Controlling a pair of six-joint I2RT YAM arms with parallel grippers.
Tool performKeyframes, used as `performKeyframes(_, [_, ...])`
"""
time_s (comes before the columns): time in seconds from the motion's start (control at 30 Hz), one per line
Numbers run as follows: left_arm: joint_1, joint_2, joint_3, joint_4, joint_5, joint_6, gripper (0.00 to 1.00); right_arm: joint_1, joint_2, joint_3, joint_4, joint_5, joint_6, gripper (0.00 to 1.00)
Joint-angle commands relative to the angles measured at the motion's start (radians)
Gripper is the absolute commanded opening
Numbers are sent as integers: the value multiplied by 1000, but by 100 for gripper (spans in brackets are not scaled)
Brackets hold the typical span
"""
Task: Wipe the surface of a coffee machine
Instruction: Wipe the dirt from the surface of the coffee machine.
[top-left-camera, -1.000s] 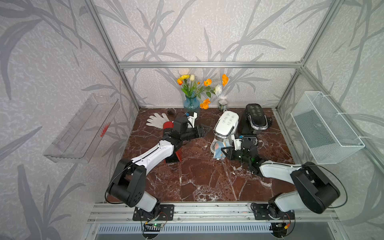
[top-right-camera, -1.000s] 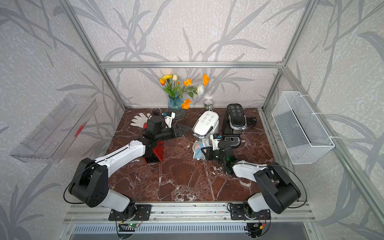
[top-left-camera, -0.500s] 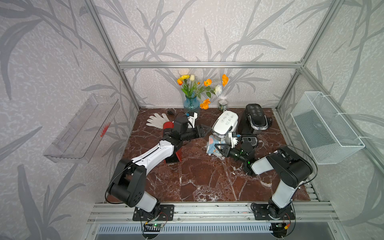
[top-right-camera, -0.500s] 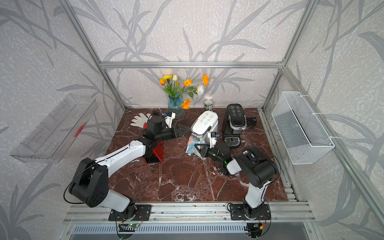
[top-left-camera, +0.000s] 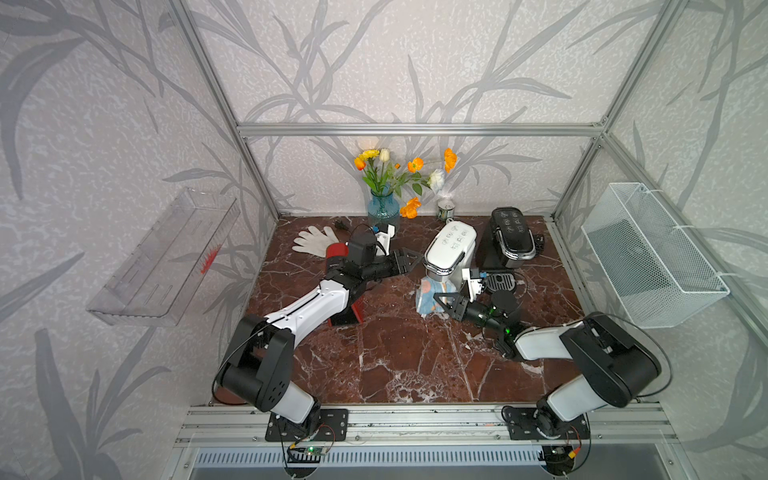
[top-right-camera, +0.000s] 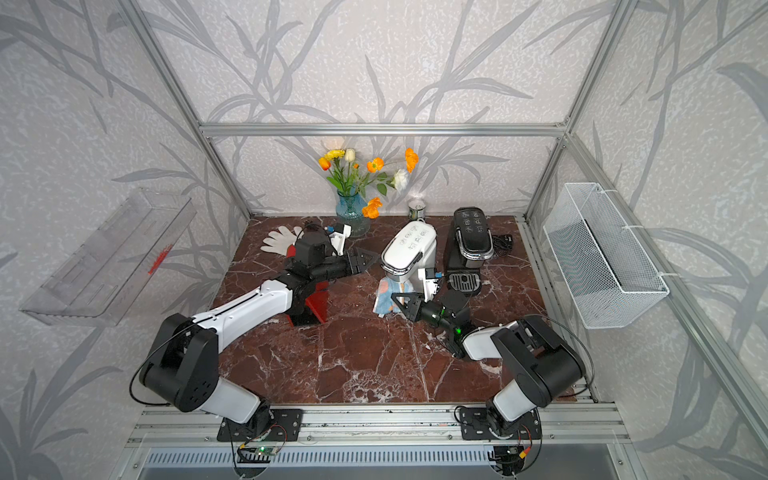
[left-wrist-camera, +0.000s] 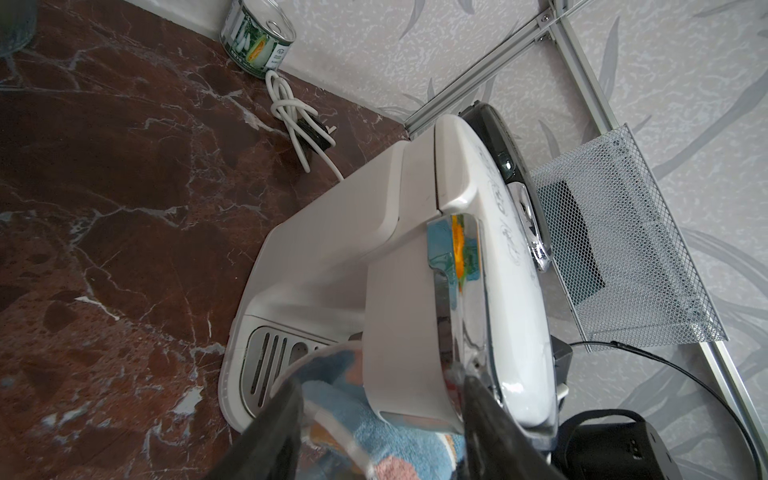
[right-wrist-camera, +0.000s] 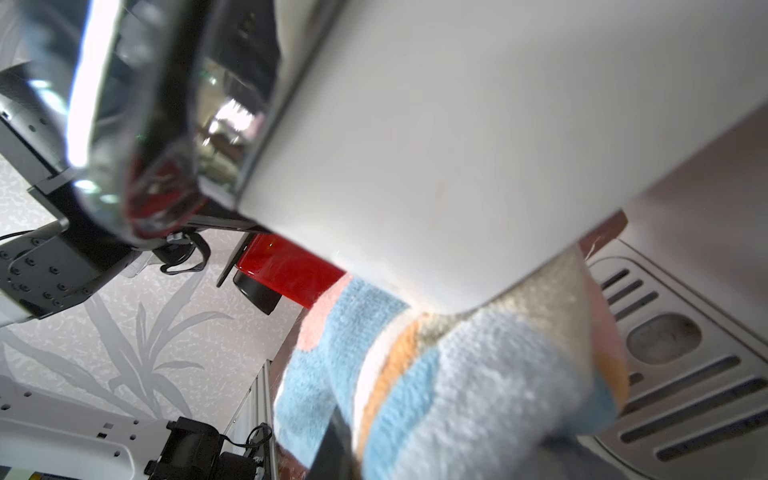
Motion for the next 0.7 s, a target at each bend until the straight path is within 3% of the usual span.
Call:
performKeyframes(0.0, [-7,20,48,42,13,-22,60,2,-163,5,-117,0,-95,0])
performKeyframes(0.1, [-9,37,67,45,9,-31,60,2,-353,25,-436,76,-186,0])
performKeyframes(0.23, [-15,56,89,39,7,-39,60,-1,-596,65,-829,286,-309,0])
performKeyframes(0.33, [-24,65,109,25,2,-32,60,-22,-707,94,-969,378,-360,0])
performKeyframes(0.5, [-46,68,143,-31,-20,11,60,-56,-711,198,-1085,409,-445,0])
performKeyframes(0.67, [-60,71,157,-53,-27,27,60,-106,-548,309,-1091,394,-471,0])
